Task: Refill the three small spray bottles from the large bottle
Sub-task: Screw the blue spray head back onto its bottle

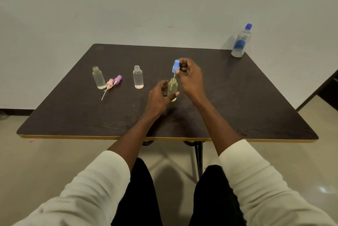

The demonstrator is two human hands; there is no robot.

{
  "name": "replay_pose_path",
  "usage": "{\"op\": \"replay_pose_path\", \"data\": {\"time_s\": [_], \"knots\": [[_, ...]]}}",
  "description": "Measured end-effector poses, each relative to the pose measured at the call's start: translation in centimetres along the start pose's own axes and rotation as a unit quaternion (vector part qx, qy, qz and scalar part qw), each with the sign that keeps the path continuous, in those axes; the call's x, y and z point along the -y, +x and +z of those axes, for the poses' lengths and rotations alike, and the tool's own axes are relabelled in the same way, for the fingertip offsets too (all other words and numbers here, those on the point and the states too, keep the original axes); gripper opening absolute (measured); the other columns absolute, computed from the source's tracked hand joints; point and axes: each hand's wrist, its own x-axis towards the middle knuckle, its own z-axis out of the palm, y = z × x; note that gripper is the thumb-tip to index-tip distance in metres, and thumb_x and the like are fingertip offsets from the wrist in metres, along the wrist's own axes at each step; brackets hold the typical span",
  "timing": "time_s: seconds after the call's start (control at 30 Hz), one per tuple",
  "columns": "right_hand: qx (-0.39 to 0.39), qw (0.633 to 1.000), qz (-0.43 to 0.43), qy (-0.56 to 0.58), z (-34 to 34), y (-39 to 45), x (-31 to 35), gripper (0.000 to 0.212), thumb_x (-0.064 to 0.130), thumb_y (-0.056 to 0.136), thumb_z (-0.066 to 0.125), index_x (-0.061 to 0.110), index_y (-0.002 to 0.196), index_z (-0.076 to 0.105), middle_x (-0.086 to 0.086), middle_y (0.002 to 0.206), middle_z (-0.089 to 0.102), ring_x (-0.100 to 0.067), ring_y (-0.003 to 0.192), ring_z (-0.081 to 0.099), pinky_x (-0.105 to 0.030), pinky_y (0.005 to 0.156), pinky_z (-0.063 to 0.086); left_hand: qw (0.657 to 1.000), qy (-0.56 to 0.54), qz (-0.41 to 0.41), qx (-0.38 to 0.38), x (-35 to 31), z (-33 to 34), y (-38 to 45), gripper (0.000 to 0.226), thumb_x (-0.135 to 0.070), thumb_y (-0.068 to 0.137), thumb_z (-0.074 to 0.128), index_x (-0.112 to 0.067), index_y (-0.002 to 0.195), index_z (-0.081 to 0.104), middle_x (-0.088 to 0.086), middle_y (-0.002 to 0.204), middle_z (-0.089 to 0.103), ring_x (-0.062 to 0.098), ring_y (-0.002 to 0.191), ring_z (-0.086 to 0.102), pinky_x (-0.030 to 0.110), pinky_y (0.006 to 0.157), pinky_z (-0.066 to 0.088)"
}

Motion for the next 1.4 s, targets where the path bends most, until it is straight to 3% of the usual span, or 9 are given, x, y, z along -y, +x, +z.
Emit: {"op": "replay_pose_path", "data": {"time_s": [0.13,0.27,0.5,0.6,0.73,0.93,1.1,1.23,1.4], "knots": [[0.029,0.999,0.024,-0.037,0.1,-0.3,-1.0,0.022,0.003,0.087,0.064,0.009,0.108,0.066,-0.002,0.099,0.069,-0.014,0.092,0.067,-0.029,0.081,0.057,1.0,0.006,0.004,0.008,-0.3,-0.2,-0.2,0.05,-0.033,0.082,0.08,-0.013,0.124,0.062,-0.002,0.111,0.07,0.008,0.098,0.065,0.02,0.083,0.053],[0.056,0.996,0.054,-0.036,0.0,-0.8,-1.5,0.021,0.005,0.089,0.063,0.009,0.109,0.065,-0.006,0.101,0.069,-0.011,0.085,0.066,-0.014,0.057,0.053,1.0,0.008,0.012,0.007,-0.5,-0.3,-0.5,0.043,-0.03,0.084,0.078,-0.013,0.121,0.064,-0.004,0.107,0.07,0.002,0.093,0.064,0.008,0.075,0.048],[0.066,0.995,0.069,-0.023,-0.5,-0.8,-1.5,0.021,0.003,0.087,0.066,0.005,0.108,0.066,-0.008,0.097,0.071,-0.007,0.076,0.067,-0.015,0.053,0.053,1.0,0.005,0.012,0.008,-0.4,-0.3,-0.4,0.042,-0.034,0.084,0.078,-0.014,0.118,0.065,-0.003,0.105,0.072,0.006,0.095,0.067,0.022,0.08,0.055],[0.054,0.996,0.063,-0.021,-0.5,-0.9,-1.8,0.02,0.003,0.084,0.069,0.003,0.104,0.066,-0.008,0.095,0.07,-0.009,0.077,0.067,-0.018,0.061,0.055,1.0,0.0,0.011,0.011,-0.1,-0.2,-0.4,0.042,-0.037,0.083,0.079,-0.014,0.115,0.065,-0.004,0.104,0.072,0.007,0.094,0.068,0.026,0.081,0.057],[0.033,0.998,0.051,-0.013,-0.4,-1.0,-2.4,0.019,0.005,0.081,0.074,0.007,0.098,0.068,-0.006,0.091,0.07,-0.018,0.088,0.068,-0.029,0.079,0.058,1.0,0.004,0.014,0.016,-0.2,-0.2,-0.4,0.042,-0.037,0.085,0.077,-0.014,0.117,0.064,-0.004,0.105,0.071,0.003,0.094,0.066,0.02,0.079,0.055],[0.055,0.995,0.084,0.026,-0.6,-0.9,-2.7,0.019,0.004,0.084,0.069,0.004,0.104,0.066,-0.01,0.098,0.071,-0.021,0.094,0.069,-0.033,0.083,0.058,1.0,-0.003,0.013,0.012,-0.1,-0.2,-0.3,0.039,-0.034,0.086,0.077,-0.014,0.116,0.064,-0.004,0.103,0.071,0.004,0.093,0.067,0.014,0.076,0.052],[0.083,0.992,0.085,0.044,-0.9,-1.0,-2.6,0.029,0.003,0.088,0.064,0.008,0.117,0.064,-0.006,0.109,0.07,-0.015,0.098,0.068,-0.025,0.078,0.058,1.0,0.002,0.014,0.019,0.1,-0.2,-0.3,0.042,-0.036,0.086,0.077,-0.013,0.118,0.062,-0.002,0.106,0.071,0.007,0.096,0.067,0.022,0.081,0.055],[0.135,0.989,0.051,0.003,-0.7,-0.8,-1.8,0.036,0.0,0.092,0.057,0.011,0.127,0.061,-0.005,0.117,0.066,-0.008,0.095,0.064,-0.016,0.065,0.056,1.0,-0.006,0.013,0.015,0.0,-0.2,-0.4,0.036,-0.038,0.086,0.077,-0.017,0.112,0.063,-0.006,0.1,0.071,0.004,0.092,0.068,0.025,0.08,0.057],[0.115,0.993,0.03,-0.026,-1.0,-0.3,-2.2,0.025,0.0,0.09,0.059,0.008,0.112,0.066,-0.005,0.105,0.071,-0.015,0.098,0.067,-0.027,0.085,0.056,1.0,-0.002,0.018,0.015,-0.1,-0.3,-0.5,0.037,-0.041,0.086,0.075,-0.016,0.112,0.063,-0.004,0.101,0.071,0.005,0.091,0.067,0.022,0.077,0.055]]}}
